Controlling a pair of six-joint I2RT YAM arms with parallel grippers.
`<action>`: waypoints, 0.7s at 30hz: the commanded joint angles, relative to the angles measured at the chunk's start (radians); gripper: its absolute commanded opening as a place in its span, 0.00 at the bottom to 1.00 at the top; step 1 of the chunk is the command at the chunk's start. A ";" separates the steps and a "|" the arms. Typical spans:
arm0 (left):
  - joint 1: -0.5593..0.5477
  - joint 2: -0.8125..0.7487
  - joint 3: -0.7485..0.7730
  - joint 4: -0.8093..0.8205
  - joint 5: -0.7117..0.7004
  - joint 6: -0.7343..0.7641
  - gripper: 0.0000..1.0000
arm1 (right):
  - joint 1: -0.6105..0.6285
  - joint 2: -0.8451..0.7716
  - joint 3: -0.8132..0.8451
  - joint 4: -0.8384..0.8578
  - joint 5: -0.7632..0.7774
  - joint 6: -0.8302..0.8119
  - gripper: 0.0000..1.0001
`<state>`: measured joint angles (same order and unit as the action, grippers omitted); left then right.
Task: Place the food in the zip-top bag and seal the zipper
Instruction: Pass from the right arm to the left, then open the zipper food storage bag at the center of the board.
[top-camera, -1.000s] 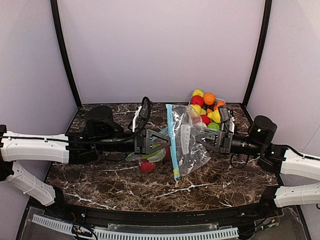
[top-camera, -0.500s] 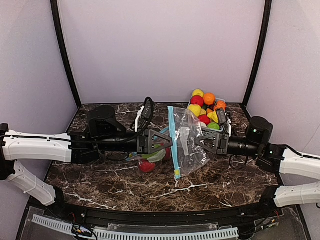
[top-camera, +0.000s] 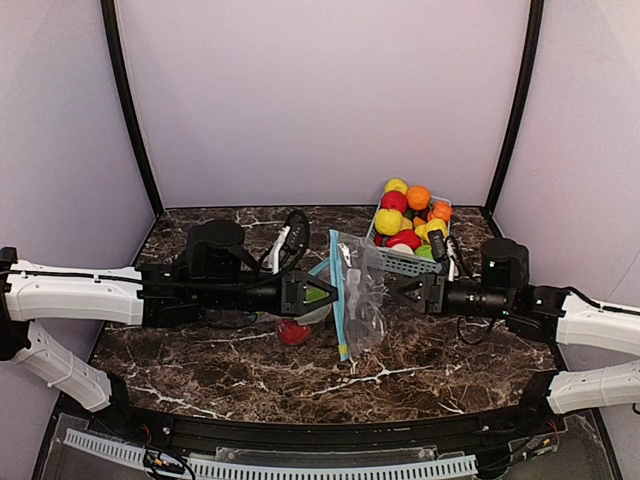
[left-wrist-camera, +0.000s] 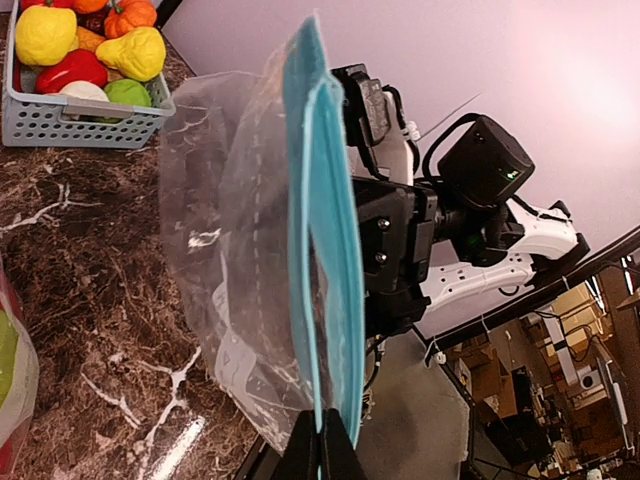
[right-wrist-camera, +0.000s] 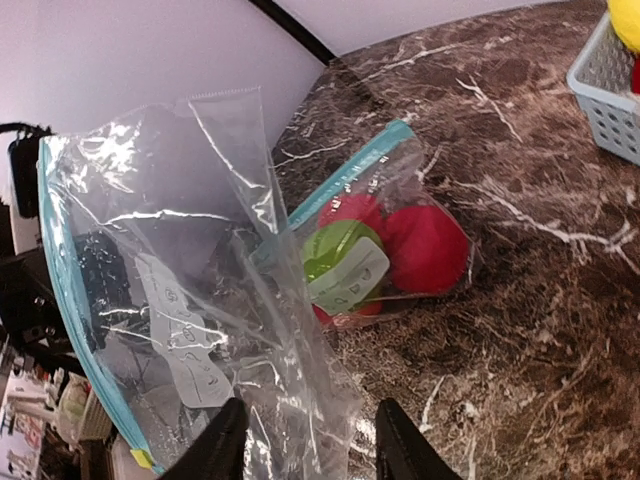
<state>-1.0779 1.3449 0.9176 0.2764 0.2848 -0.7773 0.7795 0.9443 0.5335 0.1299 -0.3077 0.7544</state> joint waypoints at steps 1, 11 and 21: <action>0.001 0.012 0.032 -0.114 -0.082 0.033 0.01 | -0.003 -0.026 0.052 -0.173 0.110 -0.050 0.58; -0.073 0.106 0.102 -0.232 -0.207 0.046 0.01 | 0.047 -0.133 0.118 -0.372 0.208 -0.063 0.84; -0.107 0.141 0.092 -0.212 -0.229 0.033 0.01 | 0.262 0.005 0.105 -0.223 0.274 0.015 0.74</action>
<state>-1.1770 1.4822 0.9977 0.0715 0.0780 -0.7452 0.9798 0.8761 0.6296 -0.1757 -0.0761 0.7395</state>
